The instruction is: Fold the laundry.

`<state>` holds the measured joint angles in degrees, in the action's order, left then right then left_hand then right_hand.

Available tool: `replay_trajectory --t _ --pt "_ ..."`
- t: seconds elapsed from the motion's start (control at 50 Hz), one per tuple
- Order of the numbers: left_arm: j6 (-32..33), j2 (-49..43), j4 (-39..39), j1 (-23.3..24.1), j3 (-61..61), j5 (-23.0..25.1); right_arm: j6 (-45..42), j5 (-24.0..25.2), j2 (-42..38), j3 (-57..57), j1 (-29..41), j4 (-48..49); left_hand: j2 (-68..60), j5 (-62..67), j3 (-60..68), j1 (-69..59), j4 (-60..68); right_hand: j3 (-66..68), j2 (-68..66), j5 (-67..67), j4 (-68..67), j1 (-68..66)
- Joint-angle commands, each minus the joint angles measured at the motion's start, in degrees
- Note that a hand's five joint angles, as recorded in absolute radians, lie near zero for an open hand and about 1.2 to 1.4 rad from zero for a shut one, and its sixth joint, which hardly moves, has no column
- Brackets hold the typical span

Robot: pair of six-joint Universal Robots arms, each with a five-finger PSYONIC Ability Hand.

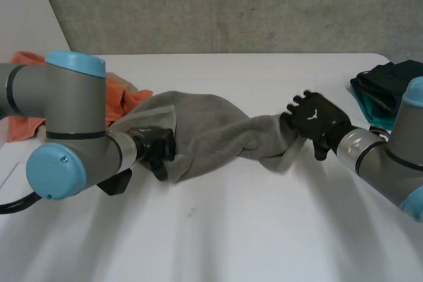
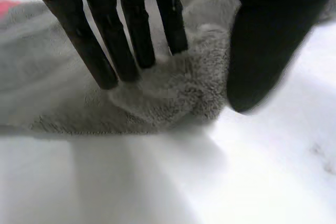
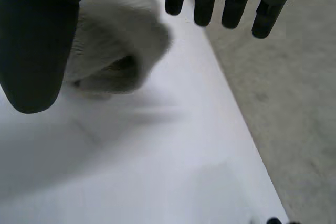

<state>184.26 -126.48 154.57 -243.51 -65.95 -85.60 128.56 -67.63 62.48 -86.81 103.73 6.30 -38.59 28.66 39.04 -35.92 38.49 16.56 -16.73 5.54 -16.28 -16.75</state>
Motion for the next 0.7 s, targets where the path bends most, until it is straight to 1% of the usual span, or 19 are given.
replay_trajectory --t 0.02,0.08,0.1,0.16,0.18,0.26,0.3,0.32,0.34,0.36,0.38,0.42,0.44,0.5,0.56,0.6,0.62,0.66,0.7 --pt "1.53 5.18 0.73 -1.78 0.73 -2.03 20.91 -3.38 7.12 3.05 -0.55 -5.05 11.71 -11.78 -12.16 9.04 -11.62 -6.56 6.73 -5.54 6.28 6.75" --pt "2.68 6.59 0.82 -2.49 0.82 -2.12 25.85 -5.23 7.92 4.54 -0.46 -9.89 13.73 -13.80 -14.19 11.07 -13.64 -6.56 6.73 -5.54 6.28 6.75" --pt "3.73 7.38 0.82 -3.19 0.82 -2.12 28.83 -6.54 7.75 6.11 -0.55 -13.04 14.74 -14.81 -15.20 12.08 -14.65 -6.56 6.73 -5.54 6.28 6.75" --pt "5.49 8.43 0.99 -4.25 0.91 -1.86 32.62 -8.04 7.57 8.93 -0.20 -17.71 16.93 -17.00 -17.39 14.27 -16.84 -6.56 6.73 -5.54 6.28 6.75" --pt "6.71 8.96 1.08 -4.86 1.34 -1.51 34.38 -8.39 7.57 10.77 0.15 -21.30 17.77 -17.84 -18.23 15.11 -17.68 -6.56 6.73 -5.54 6.28 6.75" --pt "10.49 9.23 1.25 -6.61 2.83 -0.54 35.36 -8.14 7.40 15.95 0.33 -28.34 20.63 -20.70 -21.09 17.96 -20.54 -6.56 6.73 -5.54 6.28 6.75" --pt "12.51 8.88 1.78 -7.15 3.89 0.25 35.36 -7.70 6.78 18.16 0.42 -29.94 22.31 -22.38 -22.77 19.65 -22.22 -6.56 6.73 -5.54 6.28 6.75" --pt "13.74 8.70 2.13 -7.50 4.50 0.60 35.45 -7.09 5.21 20.52 0.76 -30.47 22.49 -22.56 -22.94 19.82 -22.39 -5.92 6.09 -4.90 5.64 6.11" --pt "17.41 7.66 3.18 -8.20 6.51 2.00 35.62 -6.99 4.33 21.85 0.77 -30.56 22.65 -22.73 -23.11 19.99 -22.56 -4.06 4.23 -3.03 3.78 4.24" --pt "17.97 7.39 3.36 -8.29 6.79 2.19 35.80 -6.99 3.19 23.25 0.94 -30.73 22.66 -22.73 -23.11 19.99 -22.56 -2.04 2.21 -1.02 1.76 2.23" --pt "21.11 5.82 4.32 -8.73 8.71 3.23 36.41 -6.99 0.91 26.31 1.73 -31.00 22.99 -23.06 -23.45 20.32 -22.90 1.31 -1.14 2.33 -1.59 -1.12" --pt "24.37 3.53 5.03 -9.26 11.00 4.82 37.29 -7.17 -1.91 29.76 2.78 -31.87 23.33 -23.40 -23.78 20.66 -23.24 3.85 -3.69 4.88 -4.13 -3.67" --pt "27.26 1.25 5.38 -9.52 13.62 6.65 37.99 -7.34 -4.71 33.34 3.83 -33.44 23.50 -23.57 -23.95 20.83 -23.40 5.87 -5.70 6.89 -6.15 -5.68" --pt "32.03 -3.85 4.69 -9.79 19.44 10.70 38.70 -7.96 -11.13 40.74 5.60 -36.35 23.33 -23.40 -23.79 20.66 -23.24 6.05 -5.89 7.08 -6.33 -5.87" --pt "36.24 -10.34 1.97 -8.91 27.16 14.83 38.70 -9.97 -19.12 49.69 8.23 -38.81 23.00 -23.07 -23.45 20.33 -22.90 6.05 -5.89 7.08 -6.33 -5.87" --pt "37.66 -12.91 0.12 -8.56 29.98 15.63 38.52 -11.65 -22.13 52.70 9.20 -39.17 22.83 -22.90 -23.28 20.16 -22.73 6.05 -5.89 7.08 -6.33 -5.87" --pt "39.58 -16.49 -2.76 -7.86 34.00 16.07 38.35 -13.39 -24.66 55.32 10.08 -39.17 22.99 -23.06 -23.45 20.33 -22.90 6.05 -5.89 7.08 -6.33 -5.87" --pt "41.60 -19.75 -4.80 -7.33 37.71 16.16 37.47 -16.91 -28.71 58.41 11.75 -39.17 22.99 -23.06 -23.45 20.33 -22.90 6.05 -5.89 7.08 -6.33 -5.87" --pt "43.19 -21.70 -5.86 -6.80 39.66 16.08 37.12 -18.06 -29.87 59.12 12.28 -39.17 23.16 -23.23 -23.62 20.49 -23.07 6.22 -6.05 7.24 -6.50 -6.03"
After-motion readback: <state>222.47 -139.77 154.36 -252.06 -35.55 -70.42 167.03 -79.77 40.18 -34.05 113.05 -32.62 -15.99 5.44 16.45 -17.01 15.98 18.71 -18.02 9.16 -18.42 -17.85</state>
